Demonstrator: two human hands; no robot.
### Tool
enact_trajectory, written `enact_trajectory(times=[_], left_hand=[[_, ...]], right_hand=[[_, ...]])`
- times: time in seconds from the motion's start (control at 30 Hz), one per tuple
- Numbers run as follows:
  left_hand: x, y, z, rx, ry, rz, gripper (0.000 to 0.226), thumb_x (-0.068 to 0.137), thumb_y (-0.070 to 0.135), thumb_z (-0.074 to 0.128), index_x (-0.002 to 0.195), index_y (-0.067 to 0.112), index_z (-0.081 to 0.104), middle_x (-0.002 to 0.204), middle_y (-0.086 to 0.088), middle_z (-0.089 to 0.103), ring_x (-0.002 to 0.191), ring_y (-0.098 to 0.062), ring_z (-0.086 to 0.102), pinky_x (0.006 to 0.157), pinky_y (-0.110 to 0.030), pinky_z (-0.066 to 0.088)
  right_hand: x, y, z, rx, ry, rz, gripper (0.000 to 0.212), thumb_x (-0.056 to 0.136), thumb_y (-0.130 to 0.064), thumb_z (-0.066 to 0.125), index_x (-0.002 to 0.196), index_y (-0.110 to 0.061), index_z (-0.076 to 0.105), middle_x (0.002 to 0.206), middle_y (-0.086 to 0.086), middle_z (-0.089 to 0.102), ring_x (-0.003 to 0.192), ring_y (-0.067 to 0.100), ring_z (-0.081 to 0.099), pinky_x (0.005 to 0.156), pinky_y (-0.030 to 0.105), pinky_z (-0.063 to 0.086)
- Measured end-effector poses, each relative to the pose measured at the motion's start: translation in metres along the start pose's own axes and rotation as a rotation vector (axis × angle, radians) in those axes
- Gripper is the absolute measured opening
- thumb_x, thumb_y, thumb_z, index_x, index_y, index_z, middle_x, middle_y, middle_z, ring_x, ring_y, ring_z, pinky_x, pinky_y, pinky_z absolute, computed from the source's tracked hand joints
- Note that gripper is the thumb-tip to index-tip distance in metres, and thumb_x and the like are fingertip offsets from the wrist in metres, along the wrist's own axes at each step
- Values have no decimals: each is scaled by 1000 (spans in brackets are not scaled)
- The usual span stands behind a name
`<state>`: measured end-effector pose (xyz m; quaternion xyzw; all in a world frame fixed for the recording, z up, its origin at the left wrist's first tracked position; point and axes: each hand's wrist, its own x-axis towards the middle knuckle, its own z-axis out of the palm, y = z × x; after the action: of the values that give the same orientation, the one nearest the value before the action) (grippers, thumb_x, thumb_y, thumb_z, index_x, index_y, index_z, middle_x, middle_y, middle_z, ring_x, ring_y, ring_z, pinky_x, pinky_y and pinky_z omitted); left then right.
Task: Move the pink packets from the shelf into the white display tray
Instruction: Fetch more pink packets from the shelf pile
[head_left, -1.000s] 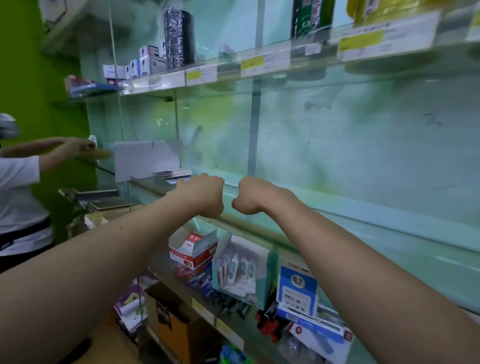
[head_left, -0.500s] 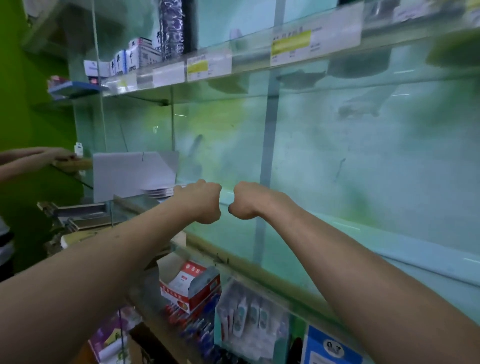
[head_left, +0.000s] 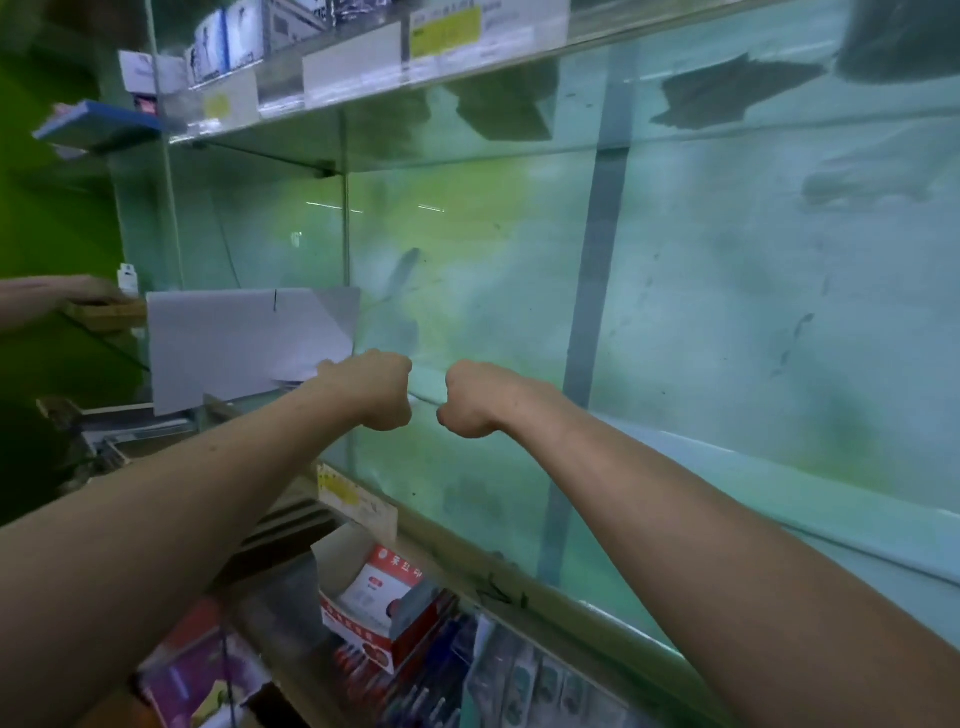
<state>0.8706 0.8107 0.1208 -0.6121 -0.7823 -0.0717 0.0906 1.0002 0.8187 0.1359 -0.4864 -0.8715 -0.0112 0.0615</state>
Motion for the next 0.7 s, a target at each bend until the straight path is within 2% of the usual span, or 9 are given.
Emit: enact_trajectory(times=[0.07, 0.13, 0.23, 0.3, 0.4, 0.5, 0.6, 0.67, 0.7], left_hand=[[14, -14, 4, 0, 1, 18, 35, 88, 25, 56, 122, 18, 48, 129, -3, 52, 117, -26, 50, 99, -42, 38], [28, -29, 7, 3, 5, 25, 23, 88, 24, 56, 108, 18, 49, 122, -4, 54, 112, -27, 52, 94, -41, 37], [48, -51, 11, -8, 18, 41, 15, 86, 26, 56, 87, 18, 44, 110, -7, 57, 95, -28, 51, 91, -40, 39], [56, -63, 13, 0, 22, 46, 23, 85, 35, 57, 96, 17, 48, 109, -6, 55, 96, -28, 50, 90, -39, 39], [67, -80, 15, 11, -6, 78, 34, 79, 40, 60, 101, 15, 50, 111, -10, 56, 101, -30, 51, 88, -40, 42], [78, -91, 19, -16, -70, 84, 38, 79, 38, 62, 106, 12, 58, 109, -10, 63, 90, -27, 54, 81, -32, 44], [86, -98, 25, -69, -163, 111, 23, 85, 31, 60, 80, 9, 56, 80, -9, 60, 75, -25, 52, 62, -26, 41], [91, -102, 28, -102, -183, 116, 22, 85, 28, 60, 74, 9, 56, 77, -11, 60, 70, -25, 53, 52, -25, 36], [92, -104, 29, -115, -172, 124, 23, 84, 29, 61, 74, 9, 55, 78, -11, 61, 70, -25, 54, 53, -26, 37]], right_hand=[[12, -4, 2, 2, 1, 21, 4, 91, -8, 46, 90, -9, 49, 76, 5, 49, 76, 27, 52, 50, 25, 34], [25, -10, 4, 3, 6, 49, 11, 91, -8, 46, 80, -8, 48, 73, 5, 47, 76, 28, 52, 49, 24, 32], [43, -25, 7, 14, 9, 71, 18, 92, -9, 46, 74, -7, 46, 79, 7, 52, 78, 29, 52, 58, 25, 37], [55, -37, 11, 12, 14, 61, 9, 93, -9, 46, 88, -6, 53, 98, 11, 59, 84, 30, 54, 68, 27, 42], [68, -55, 14, 4, 28, 69, 24, 94, -8, 44, 112, -2, 58, 119, 15, 60, 102, 31, 59, 79, 28, 45], [77, -67, 16, 0, 19, 88, 35, 94, -5, 42, 127, -2, 53, 131, 15, 55, 115, 31, 56, 88, 28, 46], [83, -76, 20, 1, -13, 101, 43, 94, -3, 41, 136, -3, 47, 140, 14, 48, 124, 30, 51, 99, 31, 44], [87, -81, 23, -5, -29, 112, 43, 94, -2, 40, 137, -3, 47, 141, 14, 48, 123, 29, 51, 97, 30, 44], [88, -83, 24, -4, -35, 119, 44, 94, -2, 40, 137, -4, 46, 141, 13, 47, 123, 29, 51, 95, 30, 44]])
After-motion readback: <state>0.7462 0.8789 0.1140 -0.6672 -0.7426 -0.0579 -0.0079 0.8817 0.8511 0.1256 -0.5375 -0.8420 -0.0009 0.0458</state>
